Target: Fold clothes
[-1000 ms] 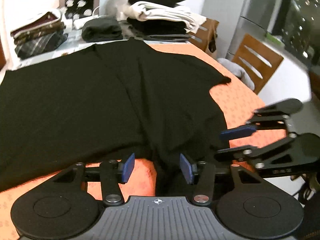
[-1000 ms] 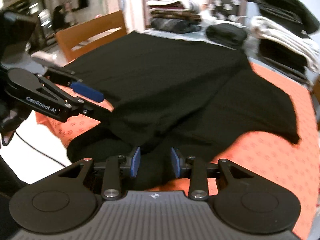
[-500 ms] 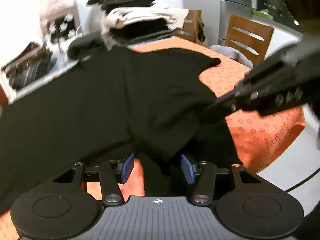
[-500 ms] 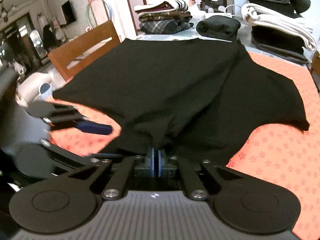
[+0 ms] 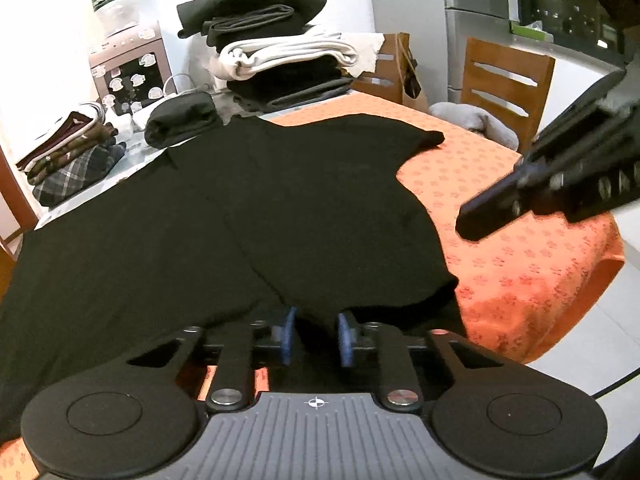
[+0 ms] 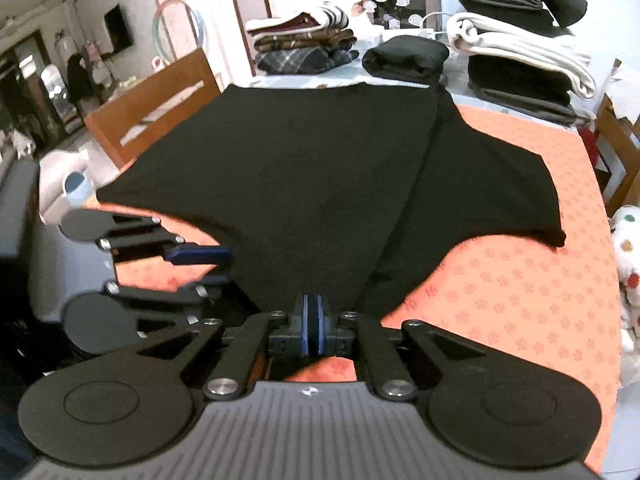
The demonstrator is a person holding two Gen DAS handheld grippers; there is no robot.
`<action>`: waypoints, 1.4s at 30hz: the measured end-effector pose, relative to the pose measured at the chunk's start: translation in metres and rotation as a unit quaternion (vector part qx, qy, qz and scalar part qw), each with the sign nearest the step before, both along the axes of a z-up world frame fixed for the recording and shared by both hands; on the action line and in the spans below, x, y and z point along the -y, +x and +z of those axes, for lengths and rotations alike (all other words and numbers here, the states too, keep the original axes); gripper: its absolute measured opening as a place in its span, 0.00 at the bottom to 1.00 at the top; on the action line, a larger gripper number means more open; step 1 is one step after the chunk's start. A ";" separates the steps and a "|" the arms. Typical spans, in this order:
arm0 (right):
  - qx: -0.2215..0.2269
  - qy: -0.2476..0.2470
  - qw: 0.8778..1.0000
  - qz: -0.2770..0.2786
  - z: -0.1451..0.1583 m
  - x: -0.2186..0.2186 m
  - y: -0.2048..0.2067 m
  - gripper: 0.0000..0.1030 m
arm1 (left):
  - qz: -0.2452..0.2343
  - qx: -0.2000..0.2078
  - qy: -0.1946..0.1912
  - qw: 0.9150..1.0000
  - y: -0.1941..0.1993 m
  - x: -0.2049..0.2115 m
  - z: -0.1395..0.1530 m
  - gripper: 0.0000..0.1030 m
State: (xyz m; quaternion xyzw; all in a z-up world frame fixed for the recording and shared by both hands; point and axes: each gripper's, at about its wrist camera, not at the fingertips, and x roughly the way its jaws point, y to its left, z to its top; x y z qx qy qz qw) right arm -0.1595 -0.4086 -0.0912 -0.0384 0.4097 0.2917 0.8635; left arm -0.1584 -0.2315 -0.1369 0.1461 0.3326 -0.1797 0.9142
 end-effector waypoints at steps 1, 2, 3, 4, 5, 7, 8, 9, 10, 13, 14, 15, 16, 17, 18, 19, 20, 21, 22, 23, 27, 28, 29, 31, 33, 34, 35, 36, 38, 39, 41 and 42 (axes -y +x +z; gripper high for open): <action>0.003 -0.008 1.000 0.007 -0.004 -0.001 -0.002 0.17 | -0.001 0.000 0.000 1.000 0.000 0.002 0.000 0.16; 0.005 -0.013 1.000 0.015 -0.007 -0.002 -0.003 0.23 | 0.000 0.002 0.000 1.000 -0.001 0.003 0.001 0.16; 0.007 -0.017 1.000 0.022 -0.011 -0.004 -0.003 0.34 | 0.002 0.003 0.000 1.000 -0.001 0.005 0.002 0.16; 0.012 -0.019 0.999 0.029 -0.014 -0.006 -0.004 0.39 | 0.004 0.003 -0.001 1.000 -0.001 0.006 0.003 0.16; 0.018 -0.022 0.999 0.035 -0.017 -0.008 -0.005 0.41 | 0.006 0.004 -0.003 1.000 0.000 0.007 0.004 0.16; 0.031 -0.039 0.998 0.043 -0.025 -0.013 -0.004 0.44 | 0.013 0.003 -0.001 1.000 0.001 0.009 0.004 0.17; 0.037 -0.050 0.997 0.047 -0.030 -0.015 -0.004 0.44 | 0.016 0.002 -0.001 1.000 0.001 0.009 0.003 0.17; 0.043 -0.063 0.996 0.049 -0.035 -0.018 -0.003 0.44 | 0.017 -0.001 0.000 1.000 0.001 0.010 0.001 0.18; 0.049 -0.079 0.994 0.051 -0.040 -0.020 -0.003 0.44 | 0.019 -0.004 0.002 1.000 0.000 0.010 -0.001 0.19; 0.056 -0.093 0.993 0.054 -0.050 -0.019 -0.005 0.30 | 0.019 -0.014 0.010 1.000 -0.001 0.012 -0.008 0.27; 0.061 -0.096 0.992 0.054 -0.050 -0.019 -0.007 0.23 | 0.018 -0.021 0.015 1.000 -0.001 0.013 -0.012 0.29; 0.068 -0.099 0.991 0.054 -0.050 -0.019 -0.008 0.14 | 0.018 -0.027 0.019 0.999 -0.001 0.013 -0.016 0.29; 0.077 -0.101 0.990 0.054 -0.048 -0.018 -0.011 0.08 | 0.019 -0.025 0.020 0.999 -0.003 0.013 -0.017 0.29; 0.087 -0.101 0.990 0.053 -0.045 -0.017 -0.013 0.05 | 0.017 -0.026 0.021 0.999 -0.002 0.014 -0.016 0.29; 0.093 -0.100 0.989 0.053 -0.042 -0.017 -0.015 0.03 | 0.016 -0.027 0.022 0.999 -0.002 0.014 -0.014 0.21; 0.098 -0.098 0.989 0.053 -0.038 -0.016 -0.016 0.02 | 0.014 -0.029 0.023 0.999 -0.001 0.014 -0.013 0.10; 0.103 -0.096 0.989 0.052 -0.033 -0.015 -0.017 0.02 | 0.013 -0.028 0.022 0.999 0.000 0.014 -0.009 0.09; 0.108 -0.094 0.988 0.052 -0.029 -0.014 -0.018 0.02 | 0.012 -0.028 0.021 0.999 0.000 0.013 -0.005 0.09; 0.111 -0.094 0.988 0.053 -0.026 -0.013 -0.018 0.02 | 0.011 -0.028 0.020 0.999 0.001 0.012 -0.001 0.09; 0.112 -0.094 0.988 0.054 -0.023 -0.013 -0.017 0.02 | 0.009 -0.028 0.019 0.999 0.001 0.010 0.001 0.09; 0.110 -0.087 0.989 0.052 -0.012 -0.009 -0.011 0.02 | 0.001 -0.030 0.013 0.999 0.004 0.005 0.009 0.08; 0.104 -0.084 0.990 0.053 -0.011 -0.008 -0.006 0.02 | -0.001 -0.031 0.011 0.999 0.004 0.004 0.011 0.08; 0.096 -0.080 0.991 0.054 -0.010 -0.007 -0.002 0.02 | -0.002 -0.031 0.010 0.999 0.005 0.002 0.013 0.08; 0.083 -0.072 0.992 0.056 -0.010 -0.006 0.003 0.03 | -0.006 -0.032 0.007 0.999 0.006 0.000 0.017 0.13; 0.077 -0.072 0.993 0.059 -0.010 -0.004 0.004 0.06 | -0.007 -0.037 0.000 0.999 0.003 -0.006 0.018 0.16; 0.074 -0.072 0.993 0.063 -0.011 -0.003 0.004 0.07 | -0.005 -0.041 -0.006 0.999 0.000 -0.010 0.017 0.20; 0.071 -0.073 0.993 0.066 -0.011 -0.002 0.003 0.09 | -0.004 -0.044 -0.011 0.999 -0.005 -0.015 0.016 0.21; 0.067 -0.073 0.993 0.069 -0.012 0.000 0.002 0.13 | -0.002 -0.047 -0.016 0.999 -0.010 -0.020 0.015 0.25; 0.059 -0.062 0.994 0.074 -0.013 0.005 -0.002 0.20 | 0.003 -0.052 -0.025 0.998 -0.022 -0.031 0.013 0.28; 0.056 -0.055 0.994 0.076 -0.014 0.008 -0.006 0.23 | 0.005 -0.054 -0.029 0.998 -0.026 -0.036 0.012 0.31; 0.045 -0.043 0.995 0.079 -0.018 0.013 -0.011 0.26 | 0.011 -0.061 -0.037 0.997 -0.037 -0.048 0.009 0.32; 0.038 -0.037 0.995 0.081 -0.019 0.014 -0.014 0.26 | 0.014 -0.065 -0.040 0.997 -0.041 -0.053 0.008 0.32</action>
